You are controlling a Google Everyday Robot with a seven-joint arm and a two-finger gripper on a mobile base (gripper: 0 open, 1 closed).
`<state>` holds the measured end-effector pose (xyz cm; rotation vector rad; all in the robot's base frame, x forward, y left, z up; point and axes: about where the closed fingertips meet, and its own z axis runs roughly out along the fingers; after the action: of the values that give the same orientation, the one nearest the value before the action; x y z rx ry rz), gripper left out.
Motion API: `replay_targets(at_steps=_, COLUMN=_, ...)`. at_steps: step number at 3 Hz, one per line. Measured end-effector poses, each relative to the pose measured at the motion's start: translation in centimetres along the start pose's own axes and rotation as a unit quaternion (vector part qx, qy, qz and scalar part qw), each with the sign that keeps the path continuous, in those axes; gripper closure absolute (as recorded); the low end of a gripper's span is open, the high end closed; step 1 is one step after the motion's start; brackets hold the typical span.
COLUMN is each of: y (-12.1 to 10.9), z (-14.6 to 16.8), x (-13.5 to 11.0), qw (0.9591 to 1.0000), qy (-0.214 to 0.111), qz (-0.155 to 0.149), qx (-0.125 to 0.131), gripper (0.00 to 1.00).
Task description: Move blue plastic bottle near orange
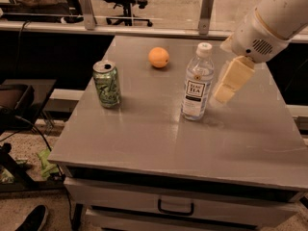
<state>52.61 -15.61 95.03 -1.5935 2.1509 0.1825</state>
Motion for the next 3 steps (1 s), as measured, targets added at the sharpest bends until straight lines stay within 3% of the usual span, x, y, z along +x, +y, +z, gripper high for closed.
replay_targets(at_steps=2, y=0.6, z=2.5, x=-2.6, qw=0.9995, qy=-0.025, qz=-0.01, qx=-0.018, gripper=0.0)
replay_targets(at_steps=3, y=0.3, z=3.5, x=-3.1, qw=0.9994, qy=-0.025, qz=-0.011, qx=-0.021, gripper=0.15)
